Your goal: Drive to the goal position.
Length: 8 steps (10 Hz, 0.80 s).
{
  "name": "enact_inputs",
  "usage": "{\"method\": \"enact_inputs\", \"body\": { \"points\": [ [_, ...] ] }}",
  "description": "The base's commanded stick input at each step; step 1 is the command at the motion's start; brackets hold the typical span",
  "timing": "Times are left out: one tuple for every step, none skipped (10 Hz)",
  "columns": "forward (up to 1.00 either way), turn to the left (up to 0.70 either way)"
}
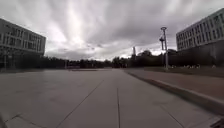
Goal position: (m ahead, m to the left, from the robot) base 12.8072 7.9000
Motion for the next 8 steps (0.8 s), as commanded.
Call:
{"method": "enact_inputs", "body": {
  "points": [
    [0.70, 0.00],
    [0.70, 0.00],
    [0.70, 0.00],
    [0.70, 0.00],
    [0.70, 0.00],
    [0.70, 0.00],
    [0.70, 0.00],
    [0.70, 0.00]
  ]
}}
